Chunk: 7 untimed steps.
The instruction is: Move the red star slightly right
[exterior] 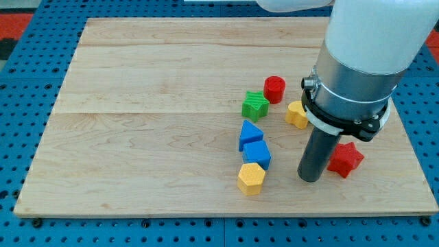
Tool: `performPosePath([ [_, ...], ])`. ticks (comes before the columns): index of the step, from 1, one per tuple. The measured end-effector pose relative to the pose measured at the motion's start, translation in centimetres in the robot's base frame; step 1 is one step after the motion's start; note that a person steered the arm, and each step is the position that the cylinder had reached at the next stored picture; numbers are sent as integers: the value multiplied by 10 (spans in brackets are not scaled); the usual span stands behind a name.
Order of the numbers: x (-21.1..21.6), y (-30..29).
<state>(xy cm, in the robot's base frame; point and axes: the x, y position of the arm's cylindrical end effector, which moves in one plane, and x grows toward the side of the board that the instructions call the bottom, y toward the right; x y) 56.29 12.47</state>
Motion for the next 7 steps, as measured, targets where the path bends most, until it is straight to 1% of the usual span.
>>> performPosePath([
  [6, -1, 4],
  [7, -3, 26],
])
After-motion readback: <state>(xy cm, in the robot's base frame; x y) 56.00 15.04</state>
